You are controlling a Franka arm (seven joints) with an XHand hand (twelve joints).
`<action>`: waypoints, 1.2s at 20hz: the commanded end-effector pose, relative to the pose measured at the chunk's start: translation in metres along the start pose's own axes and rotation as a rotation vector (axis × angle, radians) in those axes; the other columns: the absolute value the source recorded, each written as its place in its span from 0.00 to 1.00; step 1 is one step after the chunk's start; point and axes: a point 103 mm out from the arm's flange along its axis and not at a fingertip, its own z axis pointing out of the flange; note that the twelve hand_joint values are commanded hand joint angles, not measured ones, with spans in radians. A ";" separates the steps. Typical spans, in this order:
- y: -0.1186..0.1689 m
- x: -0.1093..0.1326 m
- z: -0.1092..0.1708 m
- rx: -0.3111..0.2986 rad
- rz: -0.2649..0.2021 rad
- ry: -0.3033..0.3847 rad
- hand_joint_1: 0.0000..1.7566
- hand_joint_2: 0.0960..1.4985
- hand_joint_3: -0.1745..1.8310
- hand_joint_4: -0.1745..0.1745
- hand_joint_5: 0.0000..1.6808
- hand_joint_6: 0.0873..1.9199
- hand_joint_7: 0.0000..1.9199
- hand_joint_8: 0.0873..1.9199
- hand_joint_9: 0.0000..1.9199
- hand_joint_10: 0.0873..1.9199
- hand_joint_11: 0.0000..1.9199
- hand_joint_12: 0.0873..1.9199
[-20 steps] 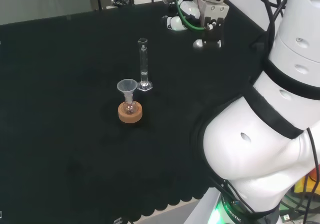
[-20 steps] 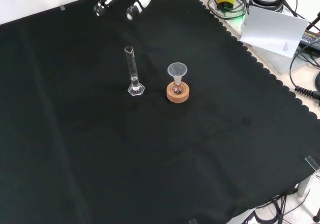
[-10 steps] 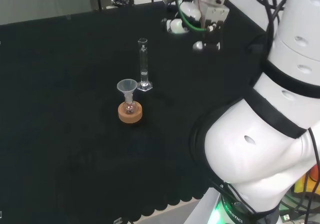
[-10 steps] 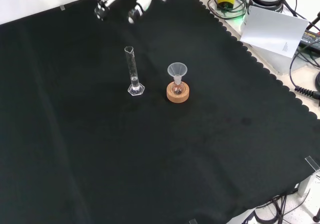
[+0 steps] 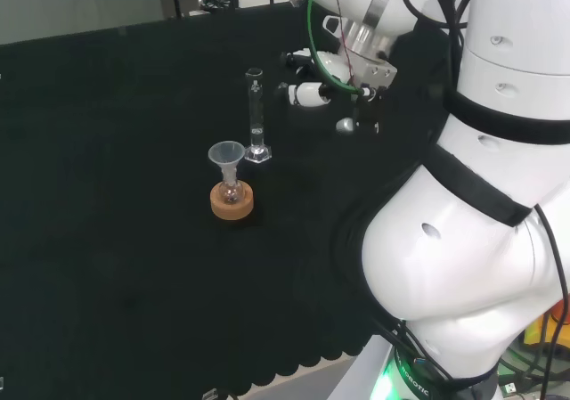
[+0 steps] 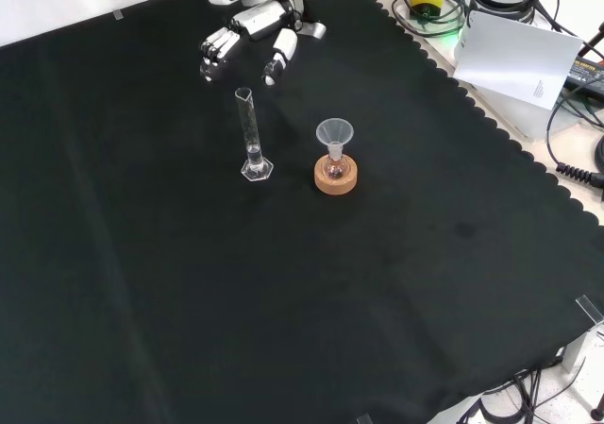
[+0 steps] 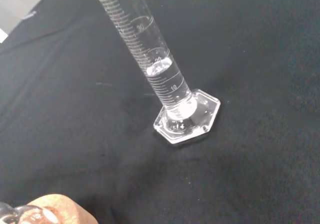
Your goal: Pick up the graduated cylinder.
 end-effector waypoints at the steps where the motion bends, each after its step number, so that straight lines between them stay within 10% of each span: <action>1: -0.001 -0.012 0.023 -0.028 -0.029 0.140 0.42 0.66 0.02 0.34 0.24 0.00 0.10 0.32 0.21 0.32 0.05 0.72; 24: 0.031 -0.002 0.055 -0.008 -0.168 0.378 0.54 0.61 0.00 0.35 0.27 0.00 0.14 0.31 0.25 0.28 0.07 0.70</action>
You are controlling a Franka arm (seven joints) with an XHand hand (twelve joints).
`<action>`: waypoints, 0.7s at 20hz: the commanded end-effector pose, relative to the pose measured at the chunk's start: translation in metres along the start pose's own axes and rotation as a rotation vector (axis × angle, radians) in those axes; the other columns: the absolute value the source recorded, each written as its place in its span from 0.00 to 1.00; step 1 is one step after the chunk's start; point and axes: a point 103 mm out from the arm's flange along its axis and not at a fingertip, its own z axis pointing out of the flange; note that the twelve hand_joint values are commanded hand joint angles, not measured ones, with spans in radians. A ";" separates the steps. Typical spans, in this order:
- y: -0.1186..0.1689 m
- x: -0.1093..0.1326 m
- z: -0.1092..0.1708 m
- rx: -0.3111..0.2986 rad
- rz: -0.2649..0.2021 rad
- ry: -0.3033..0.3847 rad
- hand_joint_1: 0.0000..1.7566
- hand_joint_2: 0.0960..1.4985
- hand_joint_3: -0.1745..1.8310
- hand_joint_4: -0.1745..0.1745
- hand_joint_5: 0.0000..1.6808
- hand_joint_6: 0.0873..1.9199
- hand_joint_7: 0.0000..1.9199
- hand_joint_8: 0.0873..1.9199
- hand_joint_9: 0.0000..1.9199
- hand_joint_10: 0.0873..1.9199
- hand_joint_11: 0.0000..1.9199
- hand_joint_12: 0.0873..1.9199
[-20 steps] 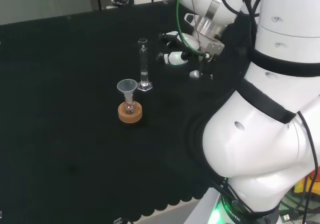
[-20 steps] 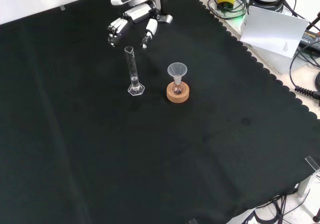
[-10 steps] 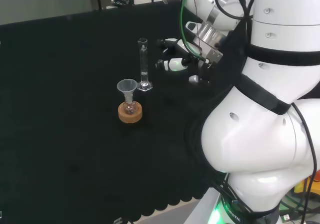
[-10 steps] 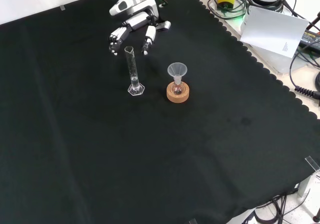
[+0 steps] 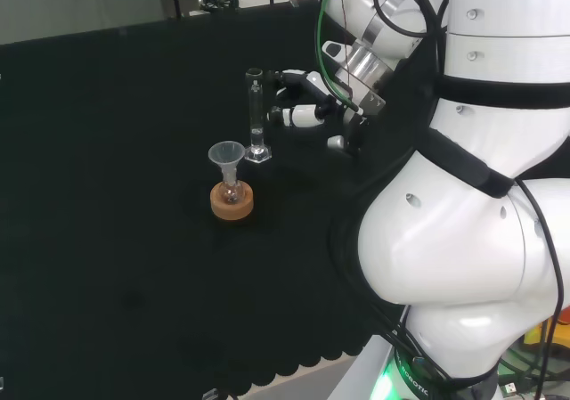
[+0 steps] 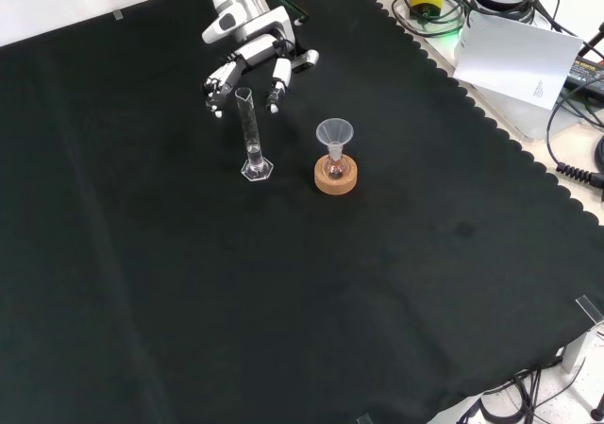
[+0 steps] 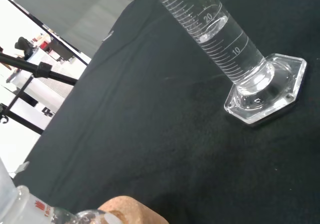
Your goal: Pick up the graduated cylinder.
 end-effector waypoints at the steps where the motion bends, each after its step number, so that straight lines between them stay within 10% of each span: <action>1: 0.009 0.001 0.008 0.001 -0.047 0.068 0.55 0.62 0.00 0.35 0.27 0.00 0.14 0.31 0.25 0.28 0.07 0.70; 14: 0.023 0.000 0.028 -0.070 -0.112 0.193 0.59 0.63 0.00 0.38 0.34 0.00 0.21 0.29 0.31 0.25 0.12 0.68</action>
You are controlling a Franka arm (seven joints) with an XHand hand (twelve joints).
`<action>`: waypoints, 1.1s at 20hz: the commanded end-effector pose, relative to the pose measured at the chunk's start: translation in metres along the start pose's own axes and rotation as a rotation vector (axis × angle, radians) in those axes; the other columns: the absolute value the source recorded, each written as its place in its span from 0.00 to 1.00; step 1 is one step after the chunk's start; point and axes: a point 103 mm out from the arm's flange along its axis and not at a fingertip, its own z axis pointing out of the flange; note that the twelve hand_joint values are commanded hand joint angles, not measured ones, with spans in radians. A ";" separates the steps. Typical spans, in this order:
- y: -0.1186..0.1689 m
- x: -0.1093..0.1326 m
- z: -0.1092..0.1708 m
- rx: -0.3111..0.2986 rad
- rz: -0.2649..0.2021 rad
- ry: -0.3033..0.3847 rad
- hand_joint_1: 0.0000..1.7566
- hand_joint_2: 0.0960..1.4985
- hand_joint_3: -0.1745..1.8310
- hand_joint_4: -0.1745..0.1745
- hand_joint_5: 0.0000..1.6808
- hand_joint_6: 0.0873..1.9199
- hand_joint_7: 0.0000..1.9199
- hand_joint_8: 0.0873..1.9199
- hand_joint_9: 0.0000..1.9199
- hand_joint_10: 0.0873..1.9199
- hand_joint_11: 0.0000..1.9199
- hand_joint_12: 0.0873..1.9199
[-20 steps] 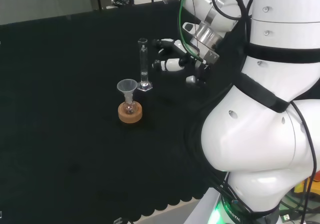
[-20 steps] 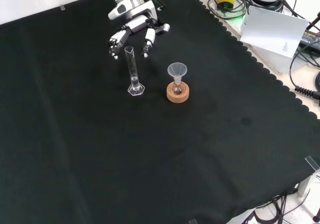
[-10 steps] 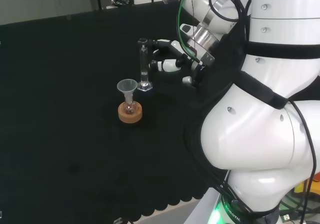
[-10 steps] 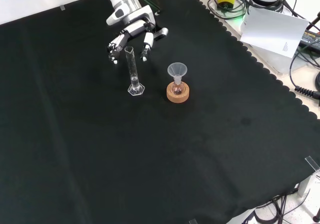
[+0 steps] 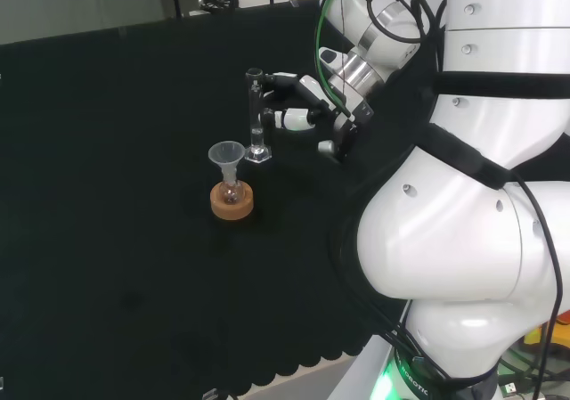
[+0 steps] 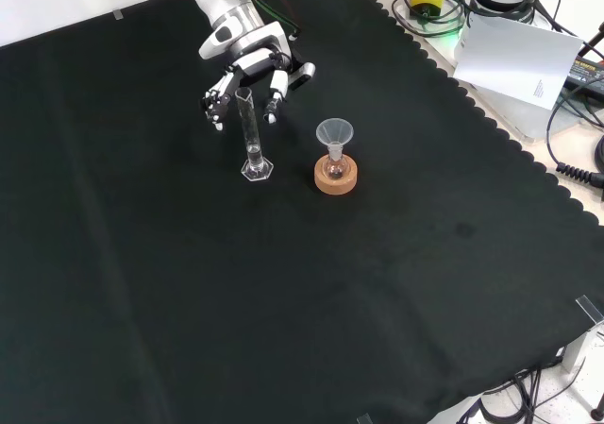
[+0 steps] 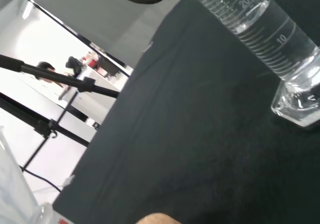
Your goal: Pick up the graduated cylinder.
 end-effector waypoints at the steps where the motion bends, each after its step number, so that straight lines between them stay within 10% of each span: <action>1: 0.006 -0.003 0.010 -0.034 -0.026 0.071 0.59 0.63 0.00 0.39 0.34 0.00 0.22 0.29 0.31 0.25 0.12 0.68; 22: 0.010 -0.005 0.021 -0.027 -0.059 0.195 0.59 0.63 0.00 0.42 0.30 0.00 0.22 0.28 0.31 0.24 0.15 0.67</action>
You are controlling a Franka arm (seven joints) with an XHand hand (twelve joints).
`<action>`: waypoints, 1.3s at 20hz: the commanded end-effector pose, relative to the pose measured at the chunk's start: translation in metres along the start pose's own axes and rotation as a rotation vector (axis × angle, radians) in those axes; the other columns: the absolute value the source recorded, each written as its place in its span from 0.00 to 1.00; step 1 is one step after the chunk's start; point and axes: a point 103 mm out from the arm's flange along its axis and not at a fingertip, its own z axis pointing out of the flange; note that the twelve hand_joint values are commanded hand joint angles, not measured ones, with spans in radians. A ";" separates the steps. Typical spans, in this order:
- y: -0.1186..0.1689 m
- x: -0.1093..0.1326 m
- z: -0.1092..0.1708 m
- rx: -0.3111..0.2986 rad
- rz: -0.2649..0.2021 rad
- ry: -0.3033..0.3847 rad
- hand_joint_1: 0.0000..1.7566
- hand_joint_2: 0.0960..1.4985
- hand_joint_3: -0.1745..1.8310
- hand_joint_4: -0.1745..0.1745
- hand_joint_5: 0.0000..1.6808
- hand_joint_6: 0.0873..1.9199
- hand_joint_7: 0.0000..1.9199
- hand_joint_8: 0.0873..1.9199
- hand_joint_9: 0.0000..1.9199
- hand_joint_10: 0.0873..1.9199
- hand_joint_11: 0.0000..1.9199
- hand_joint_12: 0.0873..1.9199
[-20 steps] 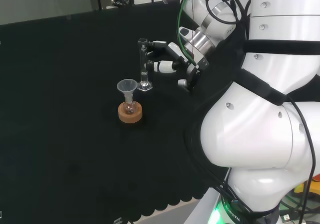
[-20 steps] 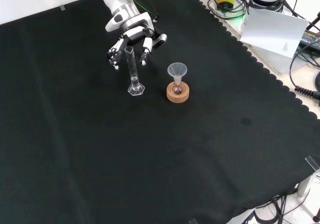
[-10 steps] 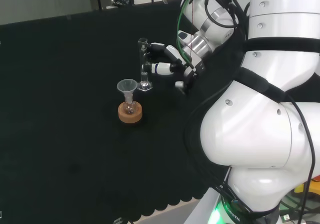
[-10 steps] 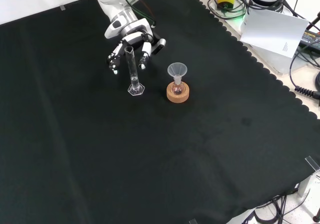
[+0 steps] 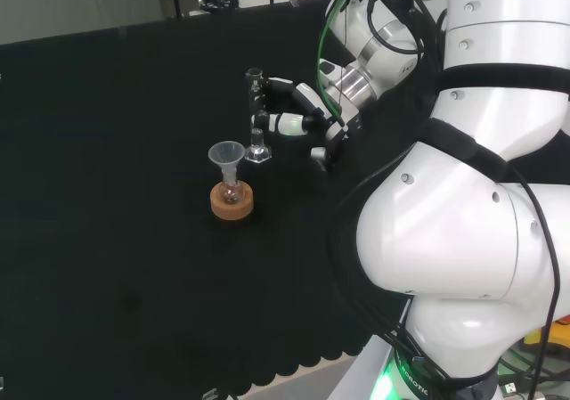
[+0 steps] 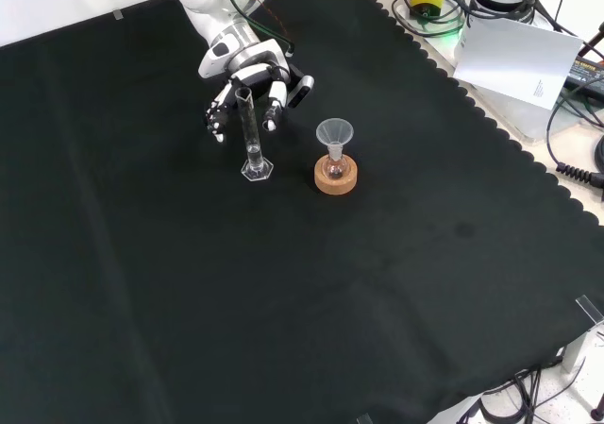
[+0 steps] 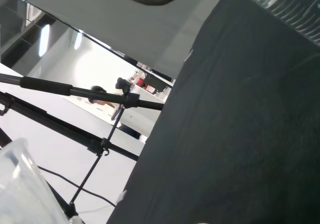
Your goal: Pick up the graduated cylinder.
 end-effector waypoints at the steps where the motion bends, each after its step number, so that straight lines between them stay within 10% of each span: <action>1: 0.001 0.002 0.001 -0.003 -0.008 0.016 0.59 0.63 0.00 0.42 0.30 0.00 0.22 0.28 0.31 0.25 0.15 0.67; 26: 0.009 0.002 0.012 -0.006 -0.042 0.066 0.63 0.64 0.00 0.45 0.40 0.03 0.28 0.24 0.42 0.19 0.27 0.61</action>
